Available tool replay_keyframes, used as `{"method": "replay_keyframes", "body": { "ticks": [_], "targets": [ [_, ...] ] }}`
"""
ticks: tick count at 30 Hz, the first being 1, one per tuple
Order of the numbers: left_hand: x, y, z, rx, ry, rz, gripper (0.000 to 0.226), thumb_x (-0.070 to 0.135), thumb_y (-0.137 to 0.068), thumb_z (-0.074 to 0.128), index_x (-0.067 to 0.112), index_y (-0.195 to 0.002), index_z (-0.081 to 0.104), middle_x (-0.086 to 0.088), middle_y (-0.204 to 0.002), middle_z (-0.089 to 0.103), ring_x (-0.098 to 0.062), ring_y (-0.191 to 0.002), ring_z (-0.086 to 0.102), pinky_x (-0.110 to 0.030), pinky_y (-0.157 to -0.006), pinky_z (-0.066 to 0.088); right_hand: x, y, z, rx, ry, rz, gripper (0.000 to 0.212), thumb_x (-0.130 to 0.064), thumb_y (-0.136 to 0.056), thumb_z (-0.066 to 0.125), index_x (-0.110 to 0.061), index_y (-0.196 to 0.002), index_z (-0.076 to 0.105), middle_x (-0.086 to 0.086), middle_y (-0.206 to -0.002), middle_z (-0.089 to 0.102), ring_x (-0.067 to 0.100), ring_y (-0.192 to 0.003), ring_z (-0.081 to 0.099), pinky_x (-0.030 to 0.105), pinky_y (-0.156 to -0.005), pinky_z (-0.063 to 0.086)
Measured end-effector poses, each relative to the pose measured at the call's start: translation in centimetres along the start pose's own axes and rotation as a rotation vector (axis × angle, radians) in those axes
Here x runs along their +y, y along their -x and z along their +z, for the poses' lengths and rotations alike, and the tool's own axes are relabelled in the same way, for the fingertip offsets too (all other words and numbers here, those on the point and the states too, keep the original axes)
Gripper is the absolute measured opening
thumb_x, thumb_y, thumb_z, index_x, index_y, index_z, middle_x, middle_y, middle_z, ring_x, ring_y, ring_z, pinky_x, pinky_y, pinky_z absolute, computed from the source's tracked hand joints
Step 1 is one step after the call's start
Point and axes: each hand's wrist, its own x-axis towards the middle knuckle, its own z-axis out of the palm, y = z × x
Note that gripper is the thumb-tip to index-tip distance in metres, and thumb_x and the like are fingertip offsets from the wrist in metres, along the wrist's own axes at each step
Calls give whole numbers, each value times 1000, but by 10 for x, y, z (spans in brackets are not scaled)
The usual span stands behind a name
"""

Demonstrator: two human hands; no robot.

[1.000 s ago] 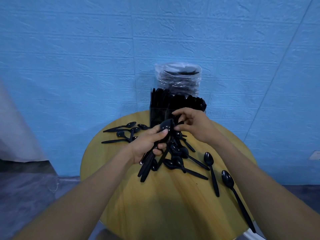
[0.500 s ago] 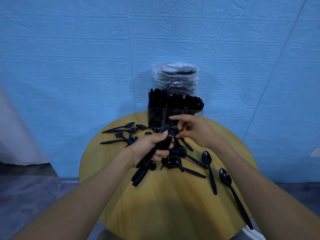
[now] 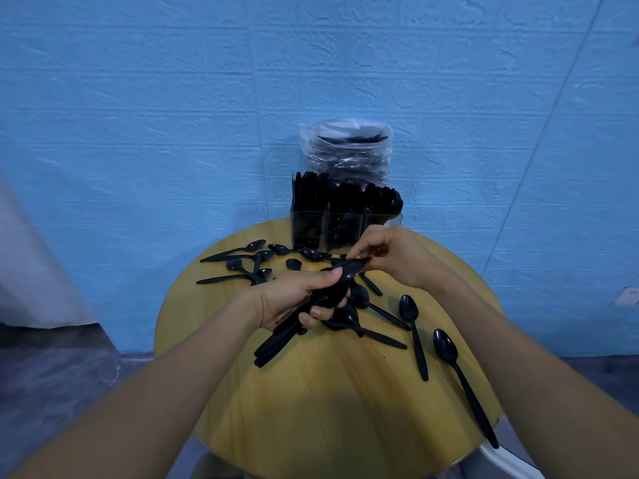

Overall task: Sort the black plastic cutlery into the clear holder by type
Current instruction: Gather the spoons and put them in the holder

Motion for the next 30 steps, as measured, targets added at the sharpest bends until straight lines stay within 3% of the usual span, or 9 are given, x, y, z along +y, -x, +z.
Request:
{"method": "replay_keyframes", "body": {
  "ticks": [7,11,15,20,26,30],
  "targets": [
    [-3,-3,-4,-1,96,52,26,35,-91,52,10,-100,53,-5,-85,54,-3,-48,41,-11,-37,35,3,1,-1,-14,-102,30,22,11,-78,67,-9,-84,71,1,-86,71,9,-82,68,20,-76,54],
    [-5,-2,-8,-9,142,72,22,32,-92,51,11,-98,55,-3,-80,55,-3,-48,41,-11,-36,35,0,1,-1,-59,-153,26,24,12,-75,68,-8,-88,70,2,-88,71,9,-83,68,19,-77,54],
    [-7,-3,-9,-24,164,69,26,35,-89,53,9,-96,53,-2,-78,55,-2,-47,41,-11,-36,36,-1,-2,-1,-98,-180,7,34,9,-74,69,-19,-94,71,-1,-90,71,10,-87,68,21,-82,53],
    [-7,-4,-9,17,59,67,30,39,-90,46,10,-94,52,1,-76,57,-3,-47,42,-11,-36,36,3,-3,2,-80,-225,-10,32,8,-73,71,-17,-93,73,1,-87,70,15,-86,67,25,-85,53],
    [-10,-8,-12,157,-32,71,39,49,-88,45,11,-93,55,1,-75,54,-5,-54,43,-15,-44,38,9,-6,8,13,-213,-10,27,4,-77,69,-19,-90,73,-2,-82,69,6,-75,65,19,-71,51],
    [-12,-9,-14,298,-34,94,29,39,-95,45,12,-97,57,1,-76,53,-6,-61,48,-18,-56,43,10,-9,11,65,-190,5,22,2,-81,67,-15,-93,74,-5,-79,67,1,-71,63,15,-67,49]
  ]
}}
